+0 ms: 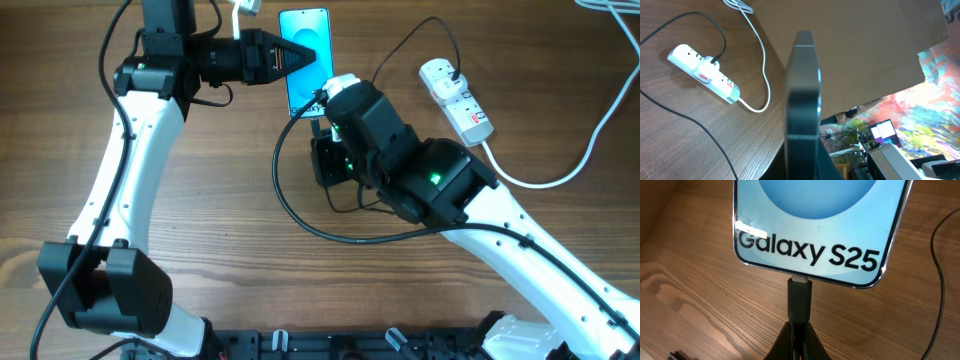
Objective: Plug charger to phone and switch on socket
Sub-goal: 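Hold the plug pressed into the port while left gripper holds phone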
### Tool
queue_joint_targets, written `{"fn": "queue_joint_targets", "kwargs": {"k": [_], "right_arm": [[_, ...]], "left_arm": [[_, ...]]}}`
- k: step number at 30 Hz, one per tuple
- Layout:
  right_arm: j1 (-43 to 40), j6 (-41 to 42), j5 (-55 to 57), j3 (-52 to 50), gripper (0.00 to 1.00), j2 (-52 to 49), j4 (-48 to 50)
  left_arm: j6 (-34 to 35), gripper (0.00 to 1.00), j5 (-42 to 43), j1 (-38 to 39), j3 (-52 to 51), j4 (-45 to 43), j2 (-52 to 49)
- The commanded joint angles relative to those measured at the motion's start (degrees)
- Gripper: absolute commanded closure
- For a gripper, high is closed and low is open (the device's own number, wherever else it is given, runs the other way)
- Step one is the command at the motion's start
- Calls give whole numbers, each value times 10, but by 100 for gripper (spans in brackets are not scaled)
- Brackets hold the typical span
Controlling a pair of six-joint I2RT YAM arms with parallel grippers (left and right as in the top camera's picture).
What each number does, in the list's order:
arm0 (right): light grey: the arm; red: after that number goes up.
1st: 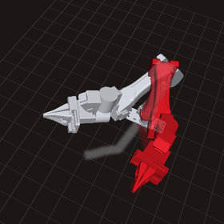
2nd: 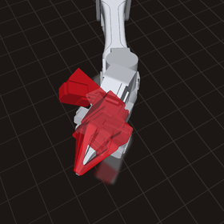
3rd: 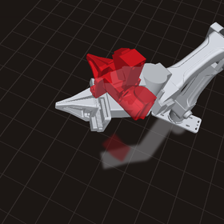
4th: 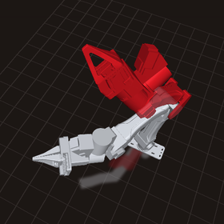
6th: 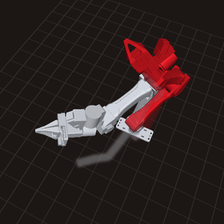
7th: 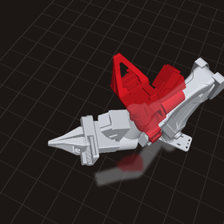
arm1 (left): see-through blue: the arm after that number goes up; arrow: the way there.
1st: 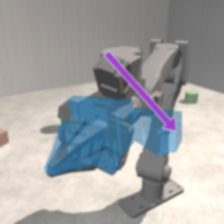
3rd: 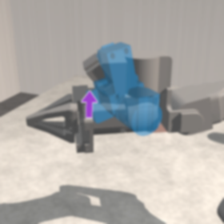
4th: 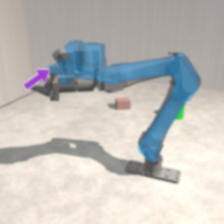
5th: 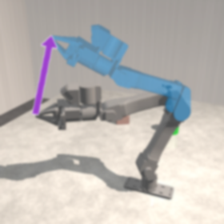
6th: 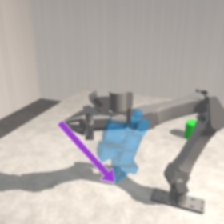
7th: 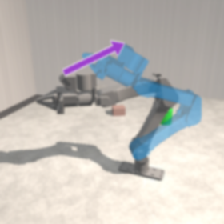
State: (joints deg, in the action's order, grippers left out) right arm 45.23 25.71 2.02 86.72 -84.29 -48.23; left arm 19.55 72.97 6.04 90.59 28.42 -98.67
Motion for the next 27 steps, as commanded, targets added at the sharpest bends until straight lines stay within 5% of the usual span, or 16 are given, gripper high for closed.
{"fn": "queue_joint_targets", "kwargs": {"k": [1, 27], "right_arm": [[-3, 15, 40, 7, 96, -3, 23], [-3, 17, 40, 7, 96, -2, 71]], "left_arm": [[-14, 96, 22, 3, 2, 3, 3], [-14, 96, 22, 22, 2, 11, 3]]}}
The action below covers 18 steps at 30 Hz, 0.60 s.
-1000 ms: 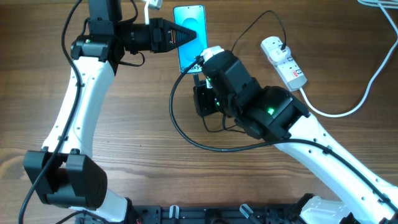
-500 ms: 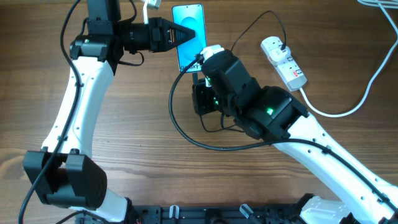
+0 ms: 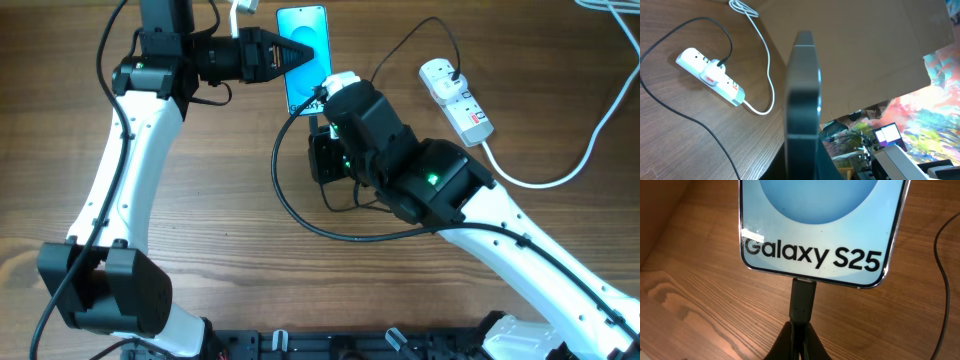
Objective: Plug charger to phone and switch on socket
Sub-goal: 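Hold the plug pressed into the port while left gripper holds phone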
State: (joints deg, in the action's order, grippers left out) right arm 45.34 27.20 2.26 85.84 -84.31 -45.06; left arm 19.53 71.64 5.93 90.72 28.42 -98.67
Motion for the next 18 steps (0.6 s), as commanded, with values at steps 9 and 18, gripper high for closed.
{"fn": "queue_joint_targets", "kwargs": {"k": [9, 18], "right_arm": [[-4, 2, 38, 16, 96, -2, 41], [-4, 2, 40, 16, 96, -2, 55]], "left_arm": [[-13, 96, 35, 24, 0, 14, 3], [-28, 96, 35, 26, 0, 25, 3]]}}
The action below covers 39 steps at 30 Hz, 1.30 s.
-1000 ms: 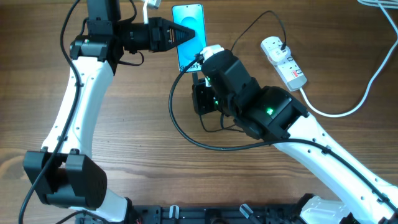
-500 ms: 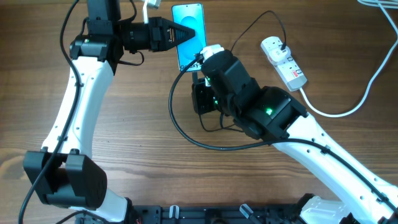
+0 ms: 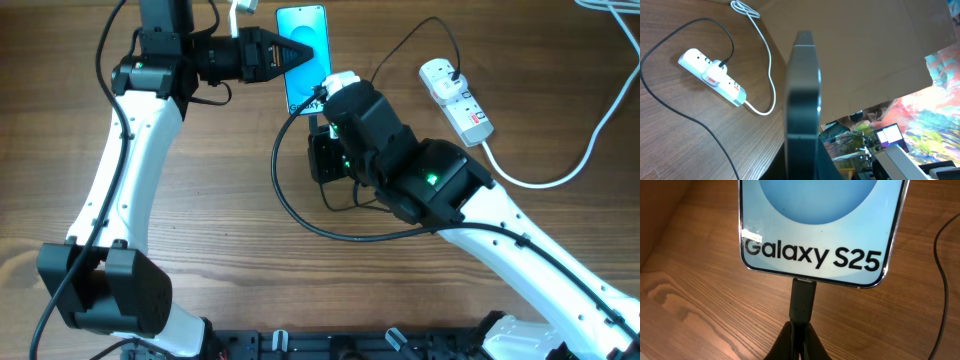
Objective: Plug charger to phone and switch on socket
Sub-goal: 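Hold the plug pressed into the port while left gripper holds phone, then open the right gripper and pull it away from the plugged phone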
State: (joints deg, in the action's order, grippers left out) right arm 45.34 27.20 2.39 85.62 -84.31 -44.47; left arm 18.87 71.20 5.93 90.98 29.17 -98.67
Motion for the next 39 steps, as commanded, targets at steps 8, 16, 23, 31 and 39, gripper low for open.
{"fn": "queue_joint_targets", "kwargs": {"k": [8, 16, 23, 31, 39], "right_arm": [[-4, -2, 43, 18, 96, -2, 60], [-4, -25, 43, 18, 96, -2, 73], [-4, -62, 58, 18, 95, 2, 77], [-4, -75, 66, 18, 71, 17, 70], [-4, -32, 37, 18, 32, 52, -11]], "left_arm": [[-22, 96, 40, 26, -2, 19, 3], [-22, 96, 40, 26, -2, 19, 3], [-22, 96, 40, 26, -2, 22, 3], [-22, 96, 39, 26, -2, 24, 3], [-19, 96, -35, 25, -2, 37, 3]]}}
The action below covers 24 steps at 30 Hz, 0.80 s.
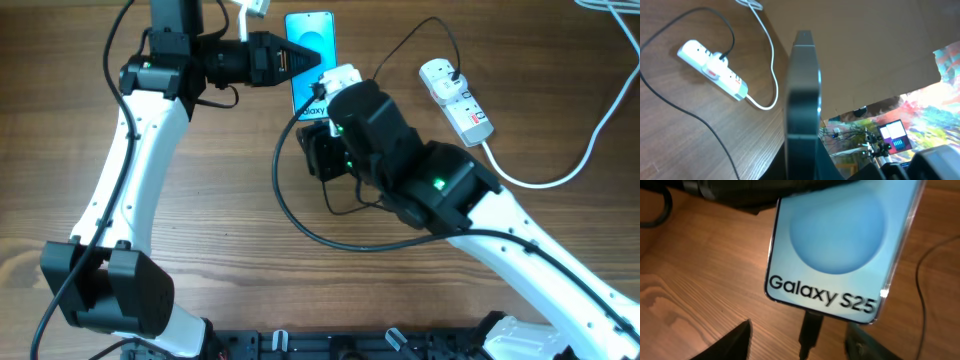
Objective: Plug charger to phone and switch on socket
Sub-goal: 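Open the right gripper and pull it away from the plugged phone, then lower the plugged phone toward the table with the left gripper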
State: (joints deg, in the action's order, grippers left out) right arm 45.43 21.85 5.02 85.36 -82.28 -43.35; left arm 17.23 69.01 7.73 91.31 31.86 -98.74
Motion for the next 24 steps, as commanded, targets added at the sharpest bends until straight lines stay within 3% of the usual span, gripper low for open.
{"fn": "queue_joint_targets", "kwargs": {"k": [1, 5, 9, 24], "right_arm": [[-5, 24, 13, 21, 27, 37, -37], [-10, 38, 17, 21, 9, 47, -89], [-43, 42, 16, 21, 1, 48, -129], [-251, 51, 27, 20, 0, 48, -228]], "left_arm": [[-3, 96, -29, 7, -5, 20, 3], [-4, 96, -57, 8, -5, 54, -8], [-6, 96, -67, 9, -9, 84, -25], [-33, 96, -138, 62, -64, 98, -41]]}}
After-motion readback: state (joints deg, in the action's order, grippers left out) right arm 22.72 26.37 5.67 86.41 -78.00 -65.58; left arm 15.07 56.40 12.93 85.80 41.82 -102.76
